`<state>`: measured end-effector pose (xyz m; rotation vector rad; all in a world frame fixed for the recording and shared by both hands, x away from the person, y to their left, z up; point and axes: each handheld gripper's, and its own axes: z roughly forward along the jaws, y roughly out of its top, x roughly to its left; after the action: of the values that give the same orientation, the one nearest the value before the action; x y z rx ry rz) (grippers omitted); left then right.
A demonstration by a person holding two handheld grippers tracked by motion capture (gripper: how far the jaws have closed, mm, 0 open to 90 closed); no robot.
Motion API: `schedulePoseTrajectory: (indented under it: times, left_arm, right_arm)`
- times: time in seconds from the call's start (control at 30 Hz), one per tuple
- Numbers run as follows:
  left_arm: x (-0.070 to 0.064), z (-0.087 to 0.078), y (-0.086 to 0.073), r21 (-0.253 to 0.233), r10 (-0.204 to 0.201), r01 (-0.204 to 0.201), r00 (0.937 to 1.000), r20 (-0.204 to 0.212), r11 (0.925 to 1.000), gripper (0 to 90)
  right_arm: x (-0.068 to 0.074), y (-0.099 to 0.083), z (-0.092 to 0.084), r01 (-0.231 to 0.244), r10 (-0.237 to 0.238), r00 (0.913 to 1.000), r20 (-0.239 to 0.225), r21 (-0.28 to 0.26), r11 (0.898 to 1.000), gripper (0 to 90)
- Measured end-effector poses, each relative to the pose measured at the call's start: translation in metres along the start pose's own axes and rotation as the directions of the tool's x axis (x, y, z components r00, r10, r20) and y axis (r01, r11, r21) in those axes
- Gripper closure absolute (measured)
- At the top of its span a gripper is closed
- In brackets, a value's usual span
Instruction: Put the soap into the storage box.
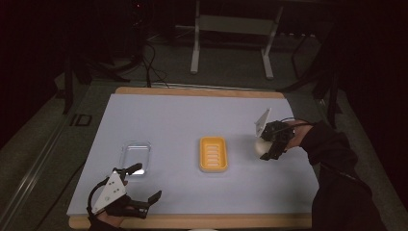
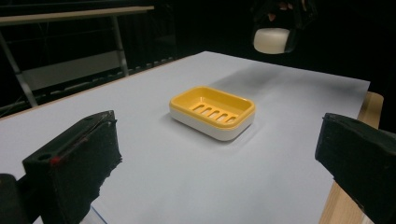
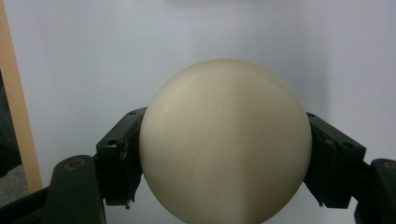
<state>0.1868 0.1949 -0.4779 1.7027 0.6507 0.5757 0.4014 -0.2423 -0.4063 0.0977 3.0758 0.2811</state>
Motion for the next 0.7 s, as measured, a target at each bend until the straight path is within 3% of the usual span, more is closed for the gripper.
schedulePoseTrajectory:
  times: [0.37, 0.7]
  left_arm:
    - [0.000, 0.000, 0.000, -0.001, -0.001, 0.001, 1.0000, 0.003, 1.0000, 0.1]
    - [0.000, -0.001, 0.000, -0.002, -0.001, 0.001, 1.0000, 0.004, 1.0000, 0.1]
  right_arm:
    - [0.000, 0.032, -0.003, 0.058, -0.058, 0.9983, 0.003, -0.011, 0.998, 24.9]
    - [0.000, 0.057, 0.004, 0.106, -0.106, 0.9943, 0.004, -0.027, 0.994, 24.9]
